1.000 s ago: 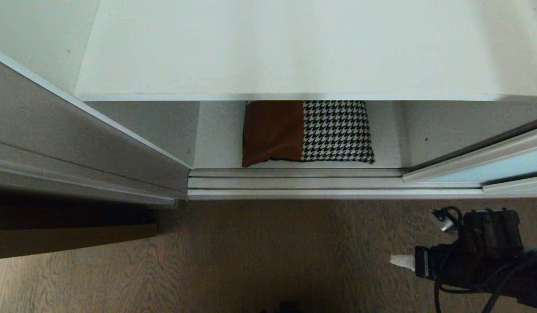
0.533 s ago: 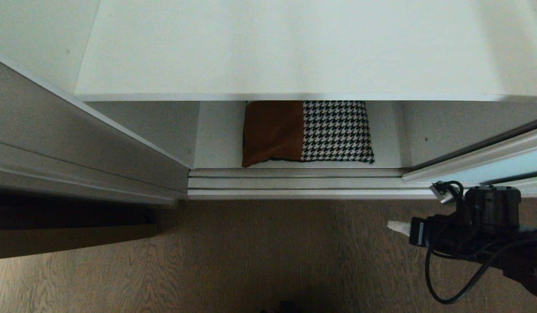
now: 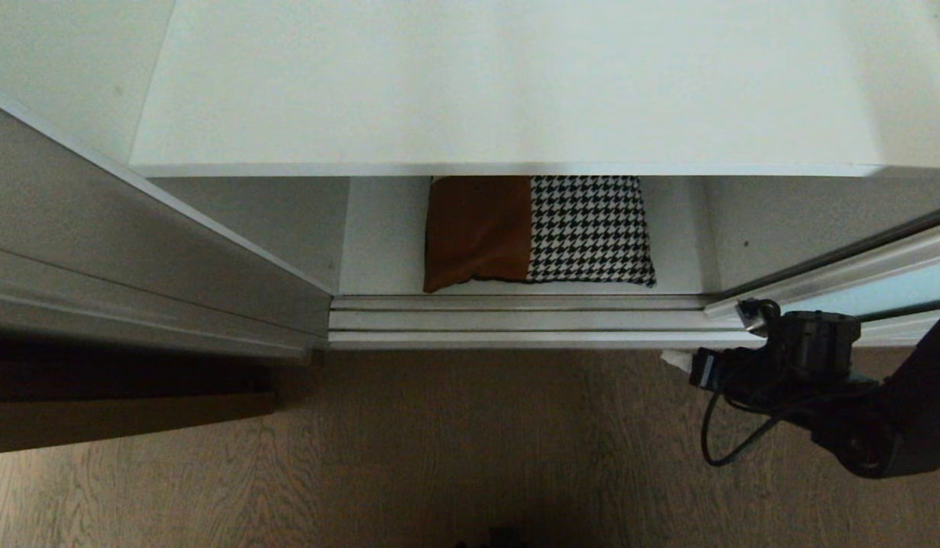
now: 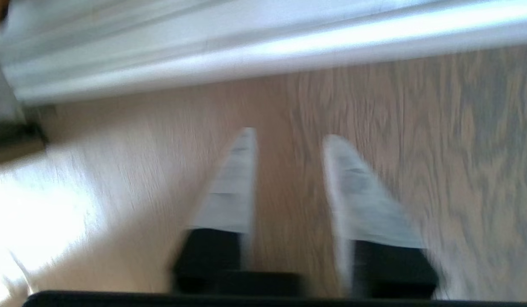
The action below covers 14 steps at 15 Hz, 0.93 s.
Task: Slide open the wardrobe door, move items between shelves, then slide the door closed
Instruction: Place the pillow on the higher shelf
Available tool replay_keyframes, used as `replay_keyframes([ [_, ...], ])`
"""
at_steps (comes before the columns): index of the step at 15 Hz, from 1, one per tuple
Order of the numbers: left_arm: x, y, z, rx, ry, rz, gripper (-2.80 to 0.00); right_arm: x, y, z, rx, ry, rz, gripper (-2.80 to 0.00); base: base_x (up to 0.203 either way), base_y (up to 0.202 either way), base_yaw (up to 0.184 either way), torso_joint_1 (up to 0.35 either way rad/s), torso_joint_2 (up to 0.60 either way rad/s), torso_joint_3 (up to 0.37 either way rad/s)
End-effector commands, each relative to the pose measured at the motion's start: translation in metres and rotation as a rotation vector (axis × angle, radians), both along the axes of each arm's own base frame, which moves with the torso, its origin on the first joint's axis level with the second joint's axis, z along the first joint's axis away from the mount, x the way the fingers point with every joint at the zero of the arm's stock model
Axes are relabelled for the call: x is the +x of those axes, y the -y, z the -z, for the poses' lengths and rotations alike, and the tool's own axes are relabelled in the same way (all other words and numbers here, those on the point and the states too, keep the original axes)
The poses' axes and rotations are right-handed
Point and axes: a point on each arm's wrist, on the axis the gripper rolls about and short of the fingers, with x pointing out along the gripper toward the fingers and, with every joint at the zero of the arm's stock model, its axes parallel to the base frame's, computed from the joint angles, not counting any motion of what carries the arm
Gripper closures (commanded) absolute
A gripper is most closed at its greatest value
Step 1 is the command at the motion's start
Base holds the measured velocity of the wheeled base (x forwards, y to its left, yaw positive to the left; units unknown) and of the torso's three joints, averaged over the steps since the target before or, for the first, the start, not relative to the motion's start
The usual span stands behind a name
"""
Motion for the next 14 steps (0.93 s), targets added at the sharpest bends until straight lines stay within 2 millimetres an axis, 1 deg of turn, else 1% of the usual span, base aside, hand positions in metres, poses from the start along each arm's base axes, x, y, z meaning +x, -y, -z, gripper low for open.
replay_keyframes([
  [1, 0.0, 0.0, 0.0, 0.0, -0.003, 0.0, 0.0, 0.012, 0.002, 0.017, 0.023, -0.025, 0.015, -2.8, 0.0, 0.0, 0.0, 0.0, 0.0, 0.0],
  [2, 0.0, 0.0, 0.0, 0.0, -0.003, 0.0, 0.0, 0.015, 0.002, 0.018, 0.029, -0.009, 0.016, -2.8, 0.0, 0.0, 0.0, 0.0, 0.0, 0.0],
  [3, 0.0, 0.0, 0.0, 0.0, -0.003, 0.0, 0.0, 0.02, 0.003, 0.015, 0.05, 0.026, 0.024, -2.8, 0.0, 0.0, 0.0, 0.0, 0.0, 0.0],
  [6, 0.0, 0.0, 0.0, 0.0, -0.003, 0.0, 0.0, 0.043, 0.002, -0.006, 0.192, 0.121, 0.055, -2.8, 0.0, 0.0, 0.0, 0.0, 0.0, 0.0],
  [8, 0.0, 0.0, 0.0, 0.0, -0.003, 0.0, 0.0, 0.055, 0.002, -0.013, 0.232, 0.145, 0.051, -2.8, 0.0, 0.0, 0.0, 0.0, 0.0, 0.0],
  [14, 0.0, 0.0, 0.0, 0.0, -0.003, 0.0, 0.0, 0.084, -0.001, -0.009, 0.35, 0.152, 0.022, -2.8, 0.0, 0.0, 0.0, 0.0, 0.0, 0.0],
])
